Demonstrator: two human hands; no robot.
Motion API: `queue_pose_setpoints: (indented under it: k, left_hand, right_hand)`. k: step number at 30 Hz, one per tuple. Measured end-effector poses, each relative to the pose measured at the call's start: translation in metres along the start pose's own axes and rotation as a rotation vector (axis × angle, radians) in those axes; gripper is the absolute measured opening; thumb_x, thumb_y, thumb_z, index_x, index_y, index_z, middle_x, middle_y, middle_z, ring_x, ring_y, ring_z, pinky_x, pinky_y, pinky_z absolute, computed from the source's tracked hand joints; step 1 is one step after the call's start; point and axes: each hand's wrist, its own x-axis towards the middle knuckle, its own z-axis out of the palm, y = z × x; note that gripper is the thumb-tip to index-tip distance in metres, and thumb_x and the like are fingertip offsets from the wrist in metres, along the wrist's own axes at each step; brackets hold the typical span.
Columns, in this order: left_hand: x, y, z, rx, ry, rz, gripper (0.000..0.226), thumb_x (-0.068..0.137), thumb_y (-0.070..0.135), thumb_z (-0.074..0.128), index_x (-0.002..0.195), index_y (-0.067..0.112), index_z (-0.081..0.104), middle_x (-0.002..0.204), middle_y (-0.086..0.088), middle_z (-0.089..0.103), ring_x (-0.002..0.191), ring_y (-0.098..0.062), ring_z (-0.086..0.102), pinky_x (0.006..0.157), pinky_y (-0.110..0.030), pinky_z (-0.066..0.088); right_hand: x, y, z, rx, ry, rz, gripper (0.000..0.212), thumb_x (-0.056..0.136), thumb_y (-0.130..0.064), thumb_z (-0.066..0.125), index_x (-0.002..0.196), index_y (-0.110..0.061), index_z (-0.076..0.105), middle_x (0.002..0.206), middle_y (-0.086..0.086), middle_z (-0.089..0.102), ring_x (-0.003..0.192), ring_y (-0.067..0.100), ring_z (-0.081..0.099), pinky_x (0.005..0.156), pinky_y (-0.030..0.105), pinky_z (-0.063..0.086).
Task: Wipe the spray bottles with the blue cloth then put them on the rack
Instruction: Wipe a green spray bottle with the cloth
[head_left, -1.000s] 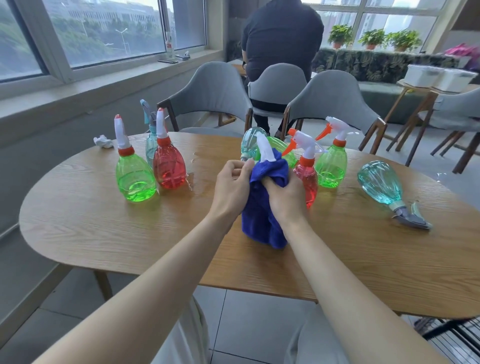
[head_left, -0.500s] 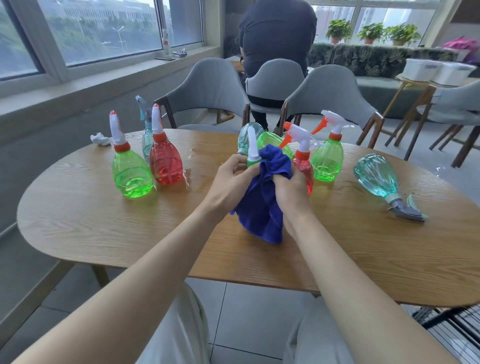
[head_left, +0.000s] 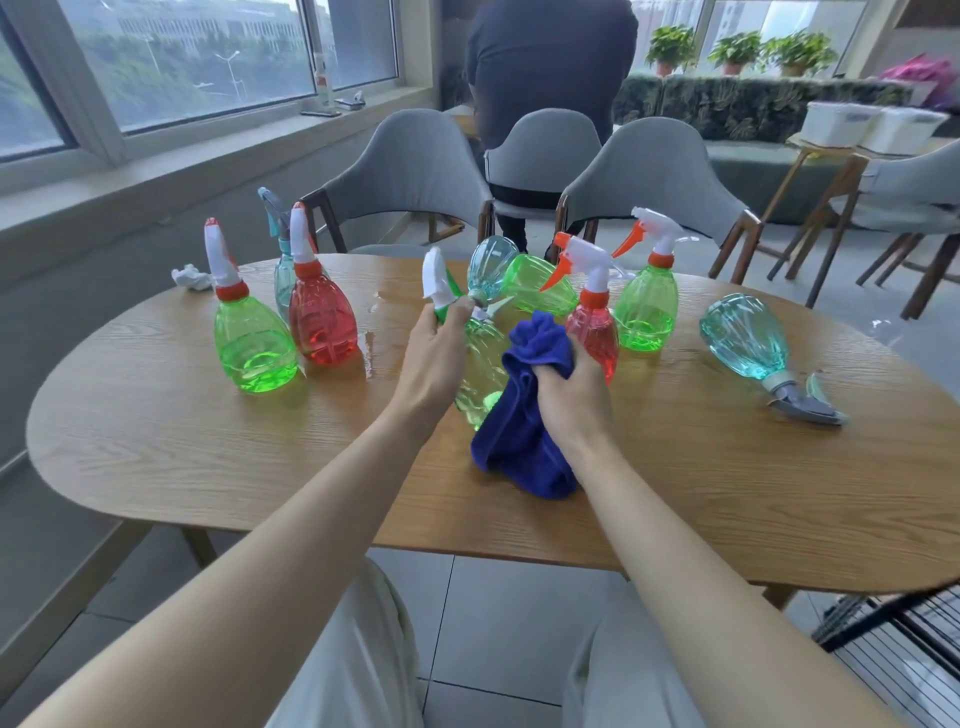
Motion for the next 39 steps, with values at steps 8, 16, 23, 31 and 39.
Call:
queue_pose_setpoints:
  k: [8,16,23,31,39]
  left_hand:
    - [-0.007,-0.009,0.003,-0.141,0.051,-0.003,0.051,0.1,0.067,0.053,0.126,0.023,0.062,0.12,-0.012,0.075,0.113,-0.026,0.073,0.105,-0.056,0.055]
    - [-0.013,-0.003,0.002,-0.031,0.007,0.08,0.032,0.113,0.051,0.041,0.128,0.027,0.057,0.122,0.004,0.068,0.12,-0.015,0.064,0.113,-0.045,0.048]
    - [-0.002,0.006,-0.004,-0.062,-0.081,0.09,0.038,0.111,0.054,0.041,0.134,0.028,0.054,0.126,0.001,0.071,0.121,-0.013,0.066,0.114,-0.045,0.048]
    - [-0.014,0.01,-0.013,-0.025,-0.156,0.168,0.03,0.115,0.042,0.041,0.112,0.02,0.061,0.104,0.006,0.066,0.097,-0.004,0.062,0.096,-0.032,0.052]
    - [0.0,0.009,-0.017,-0.126,0.083,0.103,0.07,0.105,0.071,0.038,0.137,0.016,0.067,0.137,0.007,0.07,0.13,-0.007,0.062,0.121,-0.041,0.042]
  right_hand:
    - [-0.006,-0.019,0.034,-0.241,-0.236,-0.361,0.036,0.105,-0.047,0.049,0.133,-0.03,0.065,0.132,-0.013,0.065,0.13,0.011,0.055,0.115,0.04,0.042]
    - [0.012,-0.018,0.019,0.002,-0.148,0.151,0.063,0.103,-0.063,0.039,0.1,-0.01,0.073,0.096,0.004,0.076,0.097,0.031,0.069,0.092,0.046,0.051]
    - [0.003,-0.024,0.03,-0.149,-0.124,-0.295,0.025,0.109,-0.042,0.044,0.092,-0.034,0.061,0.088,-0.012,0.066,0.084,0.008,0.062,0.079,0.031,0.048]
    - [0.031,-0.019,0.026,0.325,-0.222,0.274,0.041,0.093,-0.057,0.059,0.096,-0.02,0.078,0.102,0.006,0.081,0.1,0.029,0.074,0.095,0.046,0.058]
    - [0.004,0.001,0.03,0.5,-0.305,0.227,0.026,0.102,-0.049,0.059,0.1,-0.026,0.072,0.093,-0.008,0.073,0.092,0.013,0.068,0.084,0.034,0.052]
